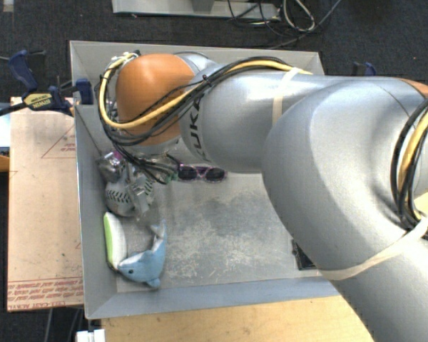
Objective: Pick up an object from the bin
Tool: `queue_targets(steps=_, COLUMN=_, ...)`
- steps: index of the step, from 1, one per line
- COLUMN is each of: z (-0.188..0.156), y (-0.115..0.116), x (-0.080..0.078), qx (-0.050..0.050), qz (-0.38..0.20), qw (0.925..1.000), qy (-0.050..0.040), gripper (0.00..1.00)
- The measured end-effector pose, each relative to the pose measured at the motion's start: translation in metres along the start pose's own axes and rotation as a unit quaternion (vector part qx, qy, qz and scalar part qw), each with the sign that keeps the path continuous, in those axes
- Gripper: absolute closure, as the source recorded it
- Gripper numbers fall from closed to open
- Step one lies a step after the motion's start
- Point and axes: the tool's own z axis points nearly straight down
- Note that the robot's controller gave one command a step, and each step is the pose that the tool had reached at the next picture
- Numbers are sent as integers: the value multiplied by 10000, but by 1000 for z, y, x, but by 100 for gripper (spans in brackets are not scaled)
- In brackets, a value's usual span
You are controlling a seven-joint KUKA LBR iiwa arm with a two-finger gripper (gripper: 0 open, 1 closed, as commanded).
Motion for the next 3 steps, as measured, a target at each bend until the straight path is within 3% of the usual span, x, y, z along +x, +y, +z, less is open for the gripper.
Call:
queue_targets(steps=2, z=-30, y=0, x=-2, qx=-12, qz=18, qw=10000, qy=-15, gripper=100)
queue_targets(steps=3, z=-78, y=0, x=-6, qx=-10, qz=19, qw=10000, qy=-55, gripper=100)
